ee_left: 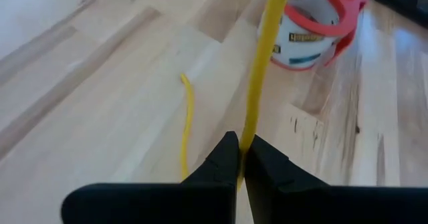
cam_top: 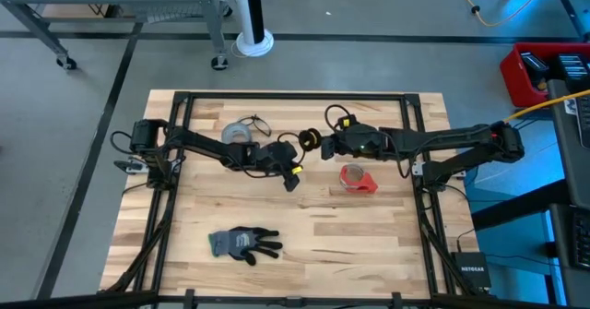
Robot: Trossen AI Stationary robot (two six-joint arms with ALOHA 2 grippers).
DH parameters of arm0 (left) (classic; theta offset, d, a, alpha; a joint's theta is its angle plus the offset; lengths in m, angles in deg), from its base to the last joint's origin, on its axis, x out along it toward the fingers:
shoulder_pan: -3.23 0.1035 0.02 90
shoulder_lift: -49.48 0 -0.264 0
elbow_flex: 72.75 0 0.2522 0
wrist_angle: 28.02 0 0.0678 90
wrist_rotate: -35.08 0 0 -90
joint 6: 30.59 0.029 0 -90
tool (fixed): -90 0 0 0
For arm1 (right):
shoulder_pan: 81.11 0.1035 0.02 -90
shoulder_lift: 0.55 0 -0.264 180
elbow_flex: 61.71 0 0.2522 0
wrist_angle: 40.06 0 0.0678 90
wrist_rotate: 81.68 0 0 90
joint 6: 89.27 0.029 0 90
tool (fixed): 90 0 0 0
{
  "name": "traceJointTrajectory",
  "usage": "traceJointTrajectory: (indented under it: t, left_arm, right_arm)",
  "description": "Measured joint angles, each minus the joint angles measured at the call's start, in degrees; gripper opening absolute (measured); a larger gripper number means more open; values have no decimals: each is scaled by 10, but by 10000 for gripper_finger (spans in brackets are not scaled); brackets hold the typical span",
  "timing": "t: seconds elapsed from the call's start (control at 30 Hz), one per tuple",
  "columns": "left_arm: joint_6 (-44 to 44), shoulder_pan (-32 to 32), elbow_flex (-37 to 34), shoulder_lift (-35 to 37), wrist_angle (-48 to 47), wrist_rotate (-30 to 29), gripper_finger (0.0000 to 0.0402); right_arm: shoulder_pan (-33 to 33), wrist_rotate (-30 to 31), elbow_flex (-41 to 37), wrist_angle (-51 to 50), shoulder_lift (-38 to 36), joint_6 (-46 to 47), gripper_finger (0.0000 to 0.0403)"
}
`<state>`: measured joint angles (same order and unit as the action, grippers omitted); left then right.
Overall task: Coil cords
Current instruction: Coil the yellow wire onto the spool
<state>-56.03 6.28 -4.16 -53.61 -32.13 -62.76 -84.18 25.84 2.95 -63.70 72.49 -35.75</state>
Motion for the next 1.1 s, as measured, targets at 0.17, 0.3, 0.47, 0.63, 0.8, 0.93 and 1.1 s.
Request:
traceJointTrajectory:
  t: [0.17,0.3,0.47,0.63,0.8,0.93,1.1]
  left_arm:
    - [1,0,0,0,-21,-1,3]
    - [16,0,0,2,-14,-2,3]
    - [18,0,0,7,0,-3,7]
    - [15,0,0,7,-1,-3,24]
    - [-15,1,1,7,0,6,20]
    - [-57,8,1,7,0,57,7]
    - [-78,19,1,7,-1,84,7]
  right_arm:
    - [0,-58,0,-47,0,0,5]
    - [0,-96,0,-77,0,0,5]
    - [0,-107,0,-118,1,0,5]
    - [0,-98,0,-140,10,-12,5]
    - [1,-66,0,-159,38,-27,5]
    - [1,-47,0,-156,65,-44,5]
    - [1,-30,0,-152,82,-53,5]
